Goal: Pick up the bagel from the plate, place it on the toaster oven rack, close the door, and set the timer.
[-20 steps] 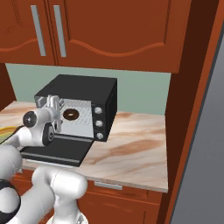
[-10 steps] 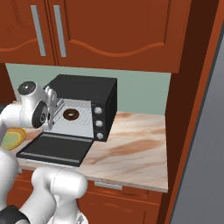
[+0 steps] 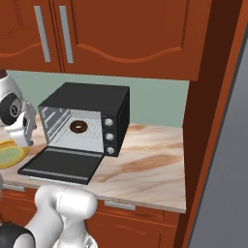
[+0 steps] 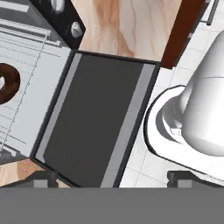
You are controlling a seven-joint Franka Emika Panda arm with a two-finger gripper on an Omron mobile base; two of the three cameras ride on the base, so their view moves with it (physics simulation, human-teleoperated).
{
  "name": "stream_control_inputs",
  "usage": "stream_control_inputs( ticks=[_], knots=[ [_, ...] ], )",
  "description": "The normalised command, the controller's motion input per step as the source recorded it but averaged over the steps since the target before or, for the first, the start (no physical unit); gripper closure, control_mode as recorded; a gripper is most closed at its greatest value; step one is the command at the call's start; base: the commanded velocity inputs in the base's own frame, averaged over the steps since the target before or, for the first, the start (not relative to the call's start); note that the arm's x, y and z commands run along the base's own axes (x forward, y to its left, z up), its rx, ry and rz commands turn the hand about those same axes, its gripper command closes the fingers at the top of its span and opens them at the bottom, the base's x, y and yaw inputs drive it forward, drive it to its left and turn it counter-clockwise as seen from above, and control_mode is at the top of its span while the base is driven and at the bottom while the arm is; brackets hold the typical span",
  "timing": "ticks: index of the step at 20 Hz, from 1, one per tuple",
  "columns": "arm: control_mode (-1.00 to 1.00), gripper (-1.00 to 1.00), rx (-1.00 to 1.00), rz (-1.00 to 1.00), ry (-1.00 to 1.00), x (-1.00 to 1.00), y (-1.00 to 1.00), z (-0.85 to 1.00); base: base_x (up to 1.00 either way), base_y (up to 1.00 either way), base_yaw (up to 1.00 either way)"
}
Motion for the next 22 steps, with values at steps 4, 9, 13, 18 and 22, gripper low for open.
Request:
stream_control_inputs(
  ticks=[4,9,13,18,22],
  knots=[
    [-1.00,-1.00,-0.38,0.29,0.00,-1.00,0.58,-0.52,0.00,0.00,0.00],
    [-1.00,-1.00,-0.39,0.27,0.00,-0.95,0.41,-0.61,0.00,0.00,0.00],
    [-1.00,-1.00,-0.28,0.22,0.03,-0.41,0.09,-0.49,0.00,0.00,0.00],
    [-1.00,-1.00,-0.15,0.19,0.18,-0.01,0.03,-0.31,0.00,0.00,0.00],
    [-1.00,-1.00,-0.14,0.17,0.12,0.05,0.14,-0.45,0.00,0.00,0.00]
  ],
)
